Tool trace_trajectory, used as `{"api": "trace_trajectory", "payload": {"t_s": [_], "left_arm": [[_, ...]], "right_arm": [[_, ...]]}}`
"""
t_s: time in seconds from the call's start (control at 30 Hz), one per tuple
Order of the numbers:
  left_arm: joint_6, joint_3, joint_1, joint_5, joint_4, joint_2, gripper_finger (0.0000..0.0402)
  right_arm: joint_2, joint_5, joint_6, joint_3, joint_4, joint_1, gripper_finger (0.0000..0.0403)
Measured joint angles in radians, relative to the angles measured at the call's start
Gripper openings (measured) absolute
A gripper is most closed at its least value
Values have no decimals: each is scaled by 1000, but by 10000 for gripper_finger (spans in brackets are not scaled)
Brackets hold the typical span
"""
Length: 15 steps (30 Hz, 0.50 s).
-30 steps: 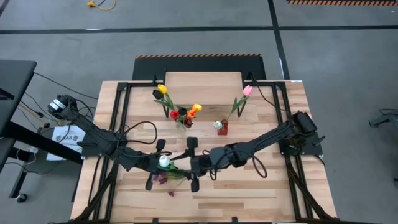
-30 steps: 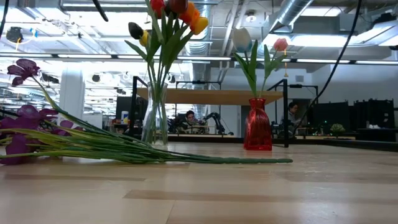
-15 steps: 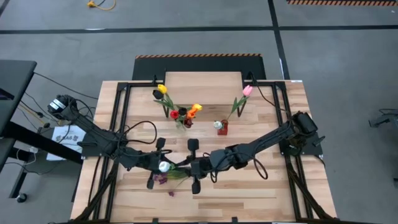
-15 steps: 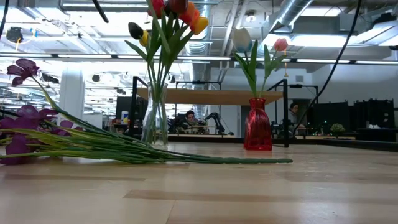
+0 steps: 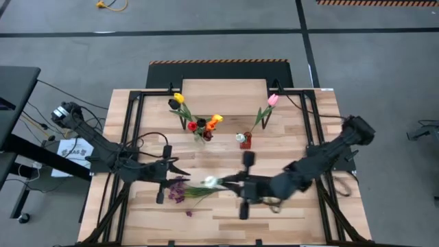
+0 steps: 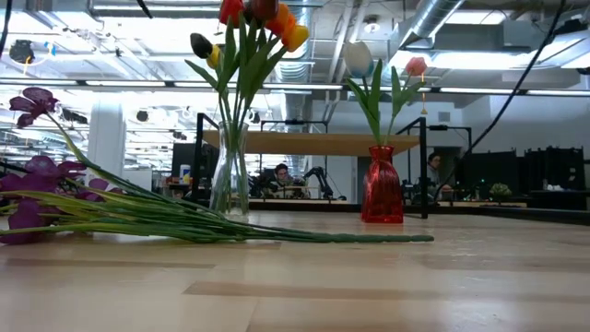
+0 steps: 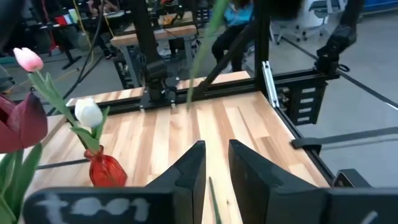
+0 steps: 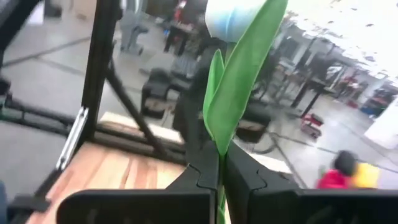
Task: Pick and place flowers into a vace then onto a shelf
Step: Put the blue tulip into the red vase
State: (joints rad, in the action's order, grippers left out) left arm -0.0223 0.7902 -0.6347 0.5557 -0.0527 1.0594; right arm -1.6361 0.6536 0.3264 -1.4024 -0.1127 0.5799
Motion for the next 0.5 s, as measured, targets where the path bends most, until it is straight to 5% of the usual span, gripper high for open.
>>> {"api": "trace_trajectory", "payload": {"t_s": [0.23,0.5], "left_arm": [[23,-49,-74,168,-126,-1,61],[103,-114,-163,212,-272,-19,62]], "right_arm": [[184,202,4,201,-178,85,1],[496,166,155,765,-908,73,0]]}}
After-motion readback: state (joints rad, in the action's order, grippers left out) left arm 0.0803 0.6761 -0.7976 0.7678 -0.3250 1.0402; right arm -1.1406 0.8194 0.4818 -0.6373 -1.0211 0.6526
